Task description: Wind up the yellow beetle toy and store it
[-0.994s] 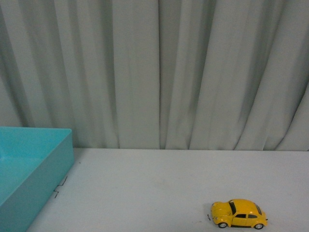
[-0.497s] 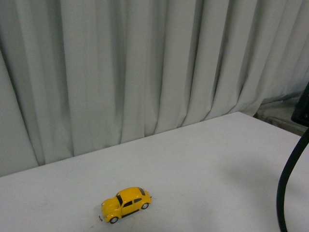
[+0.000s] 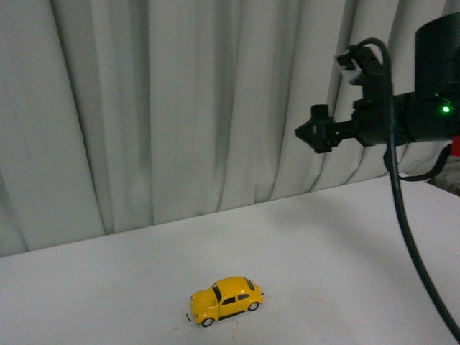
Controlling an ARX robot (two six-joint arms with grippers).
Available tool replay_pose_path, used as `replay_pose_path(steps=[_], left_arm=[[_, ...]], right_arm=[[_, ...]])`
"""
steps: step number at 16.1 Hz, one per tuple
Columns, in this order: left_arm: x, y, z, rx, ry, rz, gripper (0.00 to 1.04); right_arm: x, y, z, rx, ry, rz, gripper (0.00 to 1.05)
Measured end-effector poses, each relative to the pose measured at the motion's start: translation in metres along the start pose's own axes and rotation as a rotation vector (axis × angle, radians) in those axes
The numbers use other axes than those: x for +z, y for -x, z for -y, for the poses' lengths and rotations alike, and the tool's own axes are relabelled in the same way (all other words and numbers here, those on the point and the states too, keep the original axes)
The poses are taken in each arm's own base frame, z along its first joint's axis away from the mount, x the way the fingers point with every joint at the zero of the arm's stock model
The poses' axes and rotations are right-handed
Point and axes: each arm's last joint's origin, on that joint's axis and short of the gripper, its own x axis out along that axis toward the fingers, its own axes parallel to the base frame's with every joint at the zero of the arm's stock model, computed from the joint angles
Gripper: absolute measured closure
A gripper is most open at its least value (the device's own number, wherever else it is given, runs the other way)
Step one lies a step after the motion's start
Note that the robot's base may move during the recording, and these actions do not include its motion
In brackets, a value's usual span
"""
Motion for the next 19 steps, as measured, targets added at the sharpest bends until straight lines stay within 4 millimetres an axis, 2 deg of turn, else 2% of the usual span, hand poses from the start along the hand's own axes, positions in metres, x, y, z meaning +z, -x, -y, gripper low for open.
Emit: replay_pose_path(steps=[2, 4, 9, 12, 13, 15, 19], left_arm=[[0.000, 0.000, 0.000, 0.000, 0.000, 0.000, 0.07], [0.000, 0.000, 0.000, 0.000, 0.000, 0.000, 0.07], [0.000, 0.000, 0.000, 0.000, 0.000, 0.000, 0.07], [0.000, 0.000, 0.000, 0.000, 0.000, 0.000, 0.07], [0.000, 0.000, 0.000, 0.000, 0.000, 0.000, 0.07], [0.000, 0.000, 0.000, 0.000, 0.000, 0.000, 0.07], [0.000, 0.000, 0.000, 0.000, 0.000, 0.000, 0.07]], right_arm=[[0.009, -0.013, -0.020, 0.236, 0.182, -0.047, 0.07], [0.006, -0.020, -0.024, 0.378, 0.296, -0.092, 0.07], [-0.034, -0.038, -0.034, 0.642, 0.541, -0.264, 0.07], [-0.040, -0.056, -0.045, 0.785, 0.684, -0.280, 0.07], [-0.048, -0.068, -0.048, 0.842, 0.732, -0.290, 0.07], [-0.066, -0.082, -0.060, 0.949, 0.770, -0.336, 0.07], [-0.075, -0.093, -0.079, 1.050, 0.817, -0.341, 0.07]])
